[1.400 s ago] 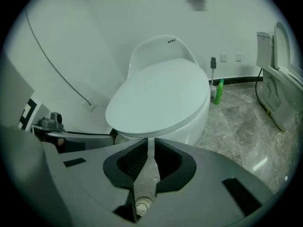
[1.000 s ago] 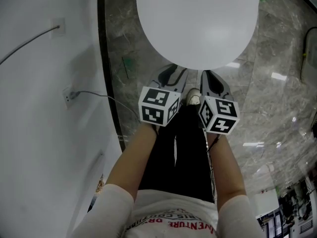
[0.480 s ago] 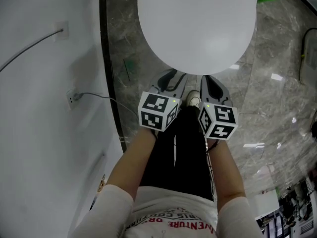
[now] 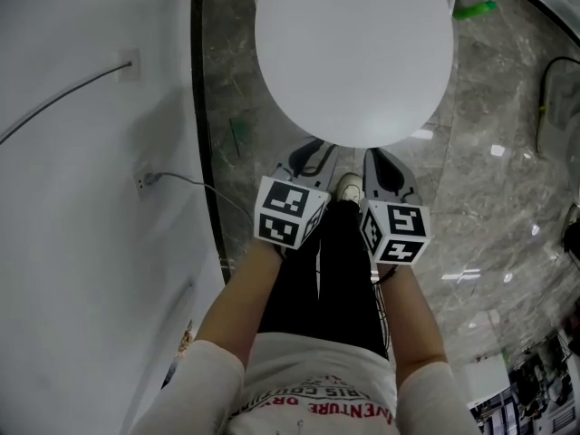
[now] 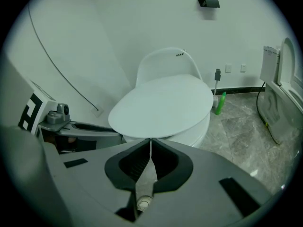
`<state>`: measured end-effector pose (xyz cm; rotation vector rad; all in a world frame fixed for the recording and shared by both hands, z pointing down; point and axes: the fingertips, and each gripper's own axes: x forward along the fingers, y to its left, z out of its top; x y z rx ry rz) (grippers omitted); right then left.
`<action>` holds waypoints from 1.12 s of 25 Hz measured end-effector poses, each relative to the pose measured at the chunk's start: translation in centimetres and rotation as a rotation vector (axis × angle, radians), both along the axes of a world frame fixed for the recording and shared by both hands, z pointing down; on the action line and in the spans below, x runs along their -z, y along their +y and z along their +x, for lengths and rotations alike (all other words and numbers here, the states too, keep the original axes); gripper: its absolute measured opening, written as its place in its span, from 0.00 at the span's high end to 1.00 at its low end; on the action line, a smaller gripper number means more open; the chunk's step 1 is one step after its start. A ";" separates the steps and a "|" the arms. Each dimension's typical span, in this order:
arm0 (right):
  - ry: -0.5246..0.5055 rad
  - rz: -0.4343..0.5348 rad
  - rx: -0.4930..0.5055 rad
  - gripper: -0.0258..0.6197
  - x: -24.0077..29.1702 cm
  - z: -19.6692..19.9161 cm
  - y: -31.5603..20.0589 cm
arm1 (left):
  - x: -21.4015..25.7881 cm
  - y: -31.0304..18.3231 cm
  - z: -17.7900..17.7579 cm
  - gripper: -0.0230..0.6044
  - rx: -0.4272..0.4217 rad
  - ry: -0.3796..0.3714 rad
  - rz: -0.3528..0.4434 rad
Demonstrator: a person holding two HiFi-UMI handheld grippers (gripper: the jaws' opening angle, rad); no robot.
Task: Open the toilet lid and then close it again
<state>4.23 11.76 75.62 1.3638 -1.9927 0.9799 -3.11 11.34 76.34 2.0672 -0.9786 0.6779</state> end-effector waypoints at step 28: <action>0.119 0.296 -0.015 0.94 23.8 1.1 -13.5 | 24.3 -13.8 0.0 0.94 0.085 0.100 0.319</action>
